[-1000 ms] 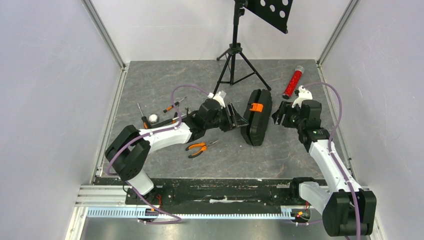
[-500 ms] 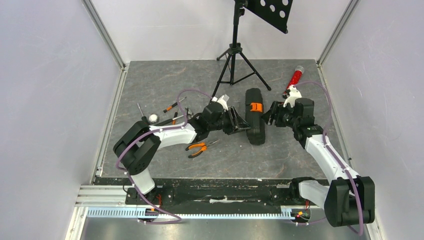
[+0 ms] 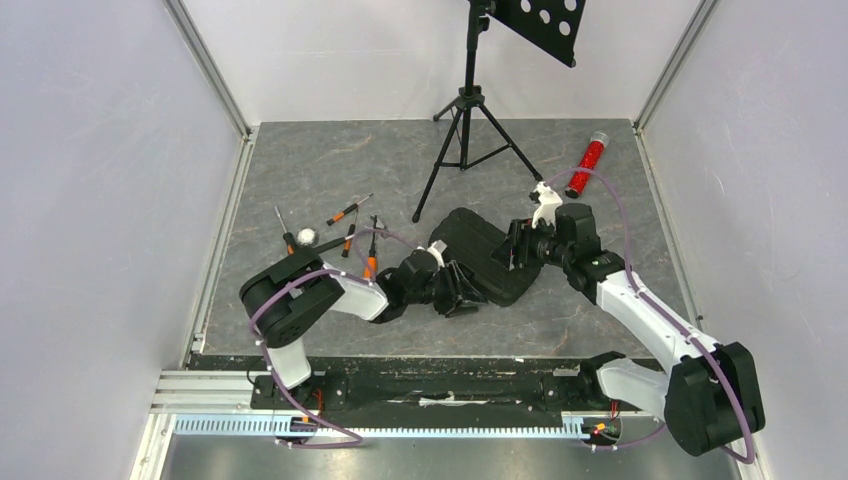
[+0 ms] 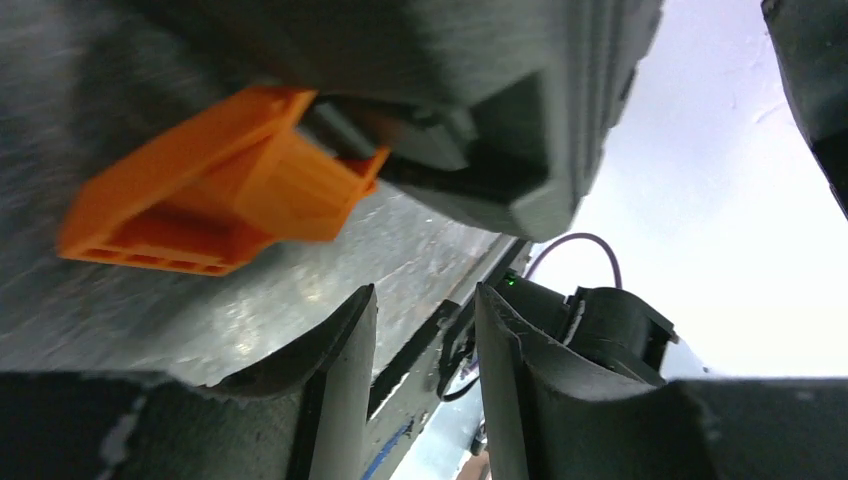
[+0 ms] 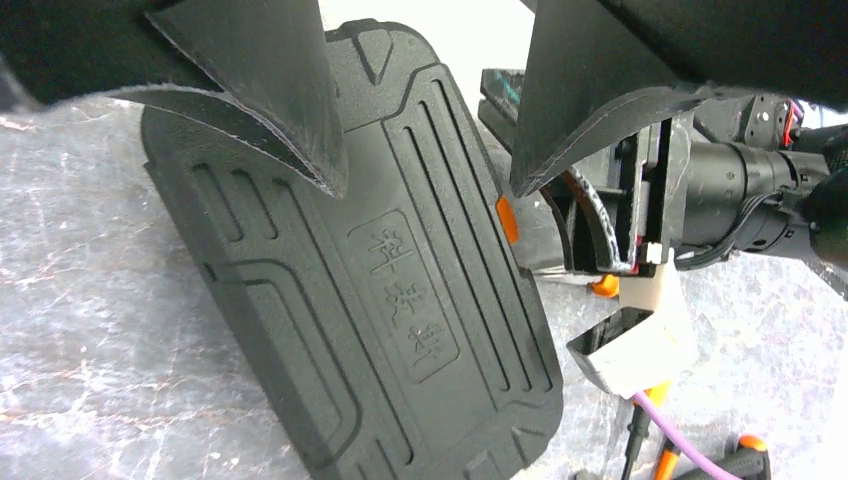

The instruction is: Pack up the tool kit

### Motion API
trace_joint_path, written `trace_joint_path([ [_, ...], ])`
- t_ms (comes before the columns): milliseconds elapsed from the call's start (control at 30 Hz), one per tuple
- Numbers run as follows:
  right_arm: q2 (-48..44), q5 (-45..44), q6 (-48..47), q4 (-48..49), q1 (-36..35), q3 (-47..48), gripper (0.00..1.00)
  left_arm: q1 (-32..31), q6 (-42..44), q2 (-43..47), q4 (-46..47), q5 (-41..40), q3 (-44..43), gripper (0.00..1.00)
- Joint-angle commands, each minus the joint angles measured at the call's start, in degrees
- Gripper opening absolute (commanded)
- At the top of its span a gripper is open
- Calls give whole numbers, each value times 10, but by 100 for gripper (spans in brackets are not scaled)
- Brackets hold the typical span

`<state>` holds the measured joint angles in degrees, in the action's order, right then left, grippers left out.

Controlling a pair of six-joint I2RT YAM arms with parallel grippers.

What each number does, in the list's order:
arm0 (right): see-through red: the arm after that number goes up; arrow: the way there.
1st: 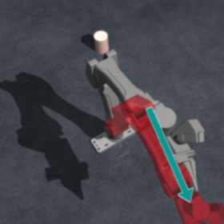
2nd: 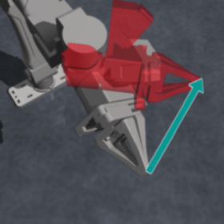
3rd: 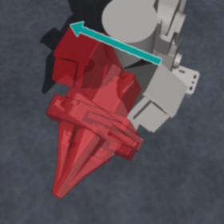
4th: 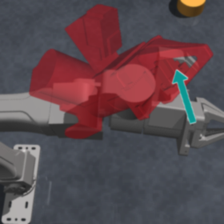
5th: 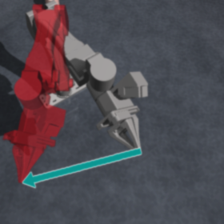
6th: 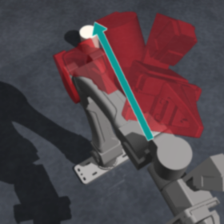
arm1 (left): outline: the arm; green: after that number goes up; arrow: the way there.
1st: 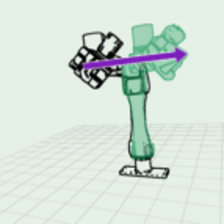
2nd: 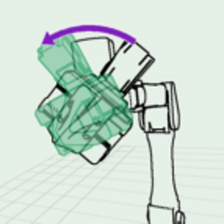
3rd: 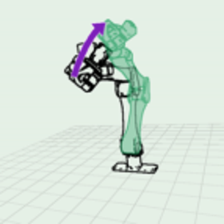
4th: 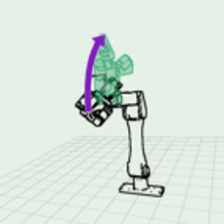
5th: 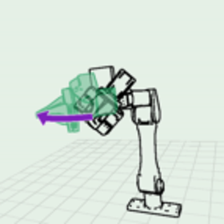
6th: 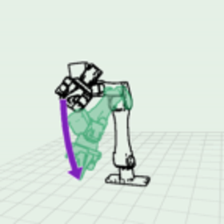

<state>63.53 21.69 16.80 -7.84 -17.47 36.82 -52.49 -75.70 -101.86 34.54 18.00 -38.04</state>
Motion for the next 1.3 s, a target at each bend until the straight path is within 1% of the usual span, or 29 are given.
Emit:
trace_joint_path([
  [0,-9,-23,-1,-6,-14,-16,63,3,-28,12,58,-21,25,48],
  [100,-19,-54,-23,-19,-14,-13,65,5,-3,51,13,-37,30,52],
  [167,-12,-92,-55,-45,-13,13,68,5,39,98,-81,-71,19,55],
  [200,-5,-109,-71,-55,-11,28,70,5,60,126,-128,-100,9,57],
  [267,16,-127,-102,-64,-7,55,73,6,95,174,-219,-156,-6,64],
  [333,45,-126,-128,-64,-5,81,76,6,119,208,-271,-207,-14,69],
  [433,99,-85,-157,-62,-6,119,79,14,145,219,-304,-233,-33,70],
  [533,143,-52,-163,-59,-6,144,79,32,155,190,-304,-212,-58,71],
  [600,166,-33,-184,-59,-6,146,80,44,157,163,-282,-186,-73,74],
  [700,177,-25,-181,-57,-6,125,80,52,159,122,-279,-157,-109,79],
  [800,169,-41,-171,-52,-6,85,81,53,161,86,-276,-136,-137,82],
  [900,147,-53,-140,-53,-5,42,81,55,169,56,-280,-121,-163,83],
  [1067,76,-62,-82,-45,-6,-42,79,60,174,36,-273,-108,-182,84],
  [1200,21,-29,-50,-27,-6,-77,78,66,173,37,-260,-101,-186,83],
  [1267,-2,-34,-48,-27,-5,-73,79,69,170,40,-259,-94,-187,83],
])
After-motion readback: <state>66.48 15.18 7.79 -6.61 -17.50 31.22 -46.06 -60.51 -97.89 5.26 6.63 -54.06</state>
